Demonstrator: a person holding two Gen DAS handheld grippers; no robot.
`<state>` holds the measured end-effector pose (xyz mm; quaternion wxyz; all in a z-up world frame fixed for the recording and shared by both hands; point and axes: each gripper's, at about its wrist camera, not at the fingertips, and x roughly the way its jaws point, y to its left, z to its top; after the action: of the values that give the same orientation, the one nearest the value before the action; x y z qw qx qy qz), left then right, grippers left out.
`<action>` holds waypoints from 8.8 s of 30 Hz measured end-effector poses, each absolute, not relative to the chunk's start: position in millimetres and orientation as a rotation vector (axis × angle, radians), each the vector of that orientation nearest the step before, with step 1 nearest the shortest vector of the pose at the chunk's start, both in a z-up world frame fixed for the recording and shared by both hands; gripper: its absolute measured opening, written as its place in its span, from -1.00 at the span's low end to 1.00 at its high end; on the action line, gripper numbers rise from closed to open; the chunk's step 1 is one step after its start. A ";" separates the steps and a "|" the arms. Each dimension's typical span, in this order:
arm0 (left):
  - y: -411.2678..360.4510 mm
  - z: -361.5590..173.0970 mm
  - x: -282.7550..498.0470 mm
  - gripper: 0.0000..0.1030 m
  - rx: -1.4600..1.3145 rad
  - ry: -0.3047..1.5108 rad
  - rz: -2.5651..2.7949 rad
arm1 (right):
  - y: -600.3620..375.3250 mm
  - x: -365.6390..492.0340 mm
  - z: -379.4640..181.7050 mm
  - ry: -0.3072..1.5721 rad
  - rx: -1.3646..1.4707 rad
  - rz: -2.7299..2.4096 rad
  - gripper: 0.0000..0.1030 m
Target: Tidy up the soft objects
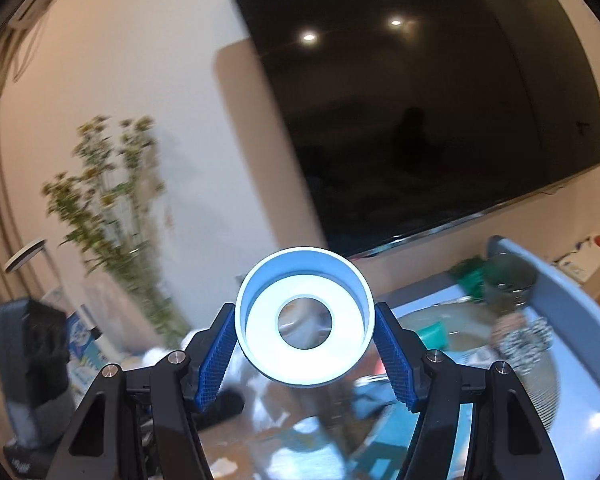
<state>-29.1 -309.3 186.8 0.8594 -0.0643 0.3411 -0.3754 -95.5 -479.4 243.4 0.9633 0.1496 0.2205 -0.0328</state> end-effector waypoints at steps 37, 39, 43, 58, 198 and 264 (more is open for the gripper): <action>-464.3 95.1 -1.3 0.47 -0.107 0.949 -0.968 | -631.6 -16.0 170.9 0.845 0.240 -0.247 0.61; -462.2 100.3 -4.5 0.49 -0.073 0.924 -0.954 | -631.3 -19.0 173.8 0.833 0.263 -0.233 0.64; -460.6 110.5 -10.9 0.49 -0.033 0.895 -0.944 | -623.5 -21.5 182.0 0.829 0.250 -0.254 0.64; -396.4 180.5 -36.0 0.50 0.017 0.691 -0.893 | -548.0 -42.8 270.9 0.640 0.244 -0.217 0.64; -435.6 151.5 -13.8 0.69 0.207 0.651 -0.874 | -643.7 -30.9 168.9 0.761 0.430 -0.394 0.49; -26.7 12.2 -36.4 0.98 -0.125 0.920 0.274 | -217.1 -88.1 34.7 1.000 0.199 -0.509 1.00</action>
<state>-36.4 -26.7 12.2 0.8851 -0.0599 0.4424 0.1317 -88.1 -217.1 34.7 0.8419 0.0942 0.4736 -0.2411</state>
